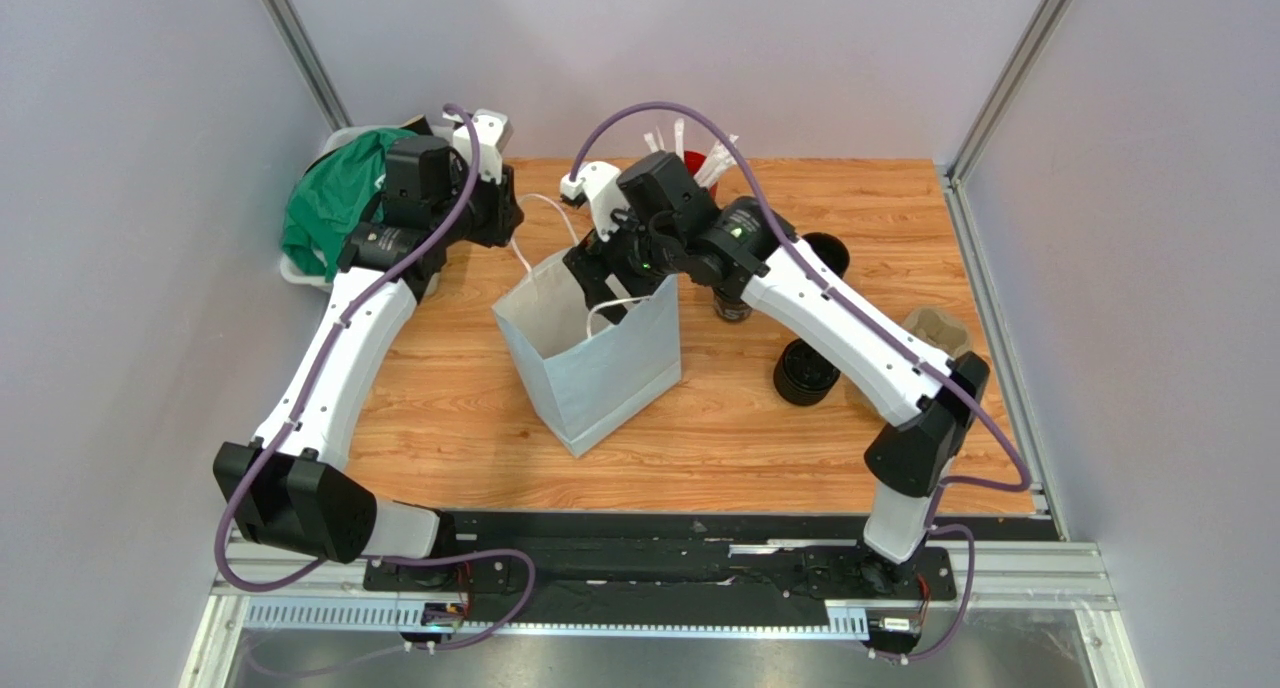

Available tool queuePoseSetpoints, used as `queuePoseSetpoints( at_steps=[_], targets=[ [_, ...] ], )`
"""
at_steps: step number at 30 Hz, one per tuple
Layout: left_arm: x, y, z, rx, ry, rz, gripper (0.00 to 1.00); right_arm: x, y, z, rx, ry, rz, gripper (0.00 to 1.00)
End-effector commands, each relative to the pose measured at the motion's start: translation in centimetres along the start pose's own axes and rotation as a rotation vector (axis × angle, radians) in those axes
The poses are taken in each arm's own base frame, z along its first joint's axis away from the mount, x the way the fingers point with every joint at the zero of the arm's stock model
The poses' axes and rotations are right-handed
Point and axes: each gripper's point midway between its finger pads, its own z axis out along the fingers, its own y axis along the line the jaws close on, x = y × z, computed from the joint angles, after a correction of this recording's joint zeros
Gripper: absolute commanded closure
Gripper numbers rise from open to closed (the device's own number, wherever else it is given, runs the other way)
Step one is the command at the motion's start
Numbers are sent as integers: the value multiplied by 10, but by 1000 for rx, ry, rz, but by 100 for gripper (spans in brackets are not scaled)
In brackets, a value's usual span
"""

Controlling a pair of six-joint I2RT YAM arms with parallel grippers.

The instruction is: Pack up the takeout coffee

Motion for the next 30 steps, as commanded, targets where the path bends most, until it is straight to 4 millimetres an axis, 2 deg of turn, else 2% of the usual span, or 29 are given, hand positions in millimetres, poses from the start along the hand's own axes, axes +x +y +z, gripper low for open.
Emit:
queuePoseSetpoints(
  at_steps=[1,6,8,13,14,16,17,19,20,22,24,29,30],
  targets=[
    [-17,-10,-11,47,-68,34,66,-31,-5,-22,17,-147,-39,17],
    [-23,-30,-19,154,-98,62,57,-44,-6,-44,9,-228,-102,17],
    [-21,-30,-19,160,-95,69,53,-53,-10,-64,28,-291,-119,17],
    [-15,-30,-20,160,-86,88,39,-56,-18,-105,44,-367,-181,17],
    [-14,-30,-22,160,-87,91,34,-58,-20,-121,55,-396,-186,17],
    [-15,-32,-24,167,-95,105,32,-59,-25,-139,47,-421,-200,17],
    [-15,-32,-25,167,-96,106,30,-59,-23,-157,44,-439,-223,17],
    [-16,-31,-26,160,-100,113,30,-55,-12,-173,-31,-453,-265,20],
    [-17,-30,-27,155,-101,115,30,-47,-4,-184,-62,-447,-307,20],
    [-19,-28,-28,145,-107,122,30,-33,19,-188,-187,-435,-364,22],
    [-23,-27,-29,139,-114,125,30,-12,37,-183,-293,-404,-381,23],
    [-31,-33,-31,178,-94,135,33,10,53,-170,-391,-373,-414,26],
    [-39,-33,-34,182,-106,150,33,13,58,-169,-416,-374,-428,26]
  ],
)
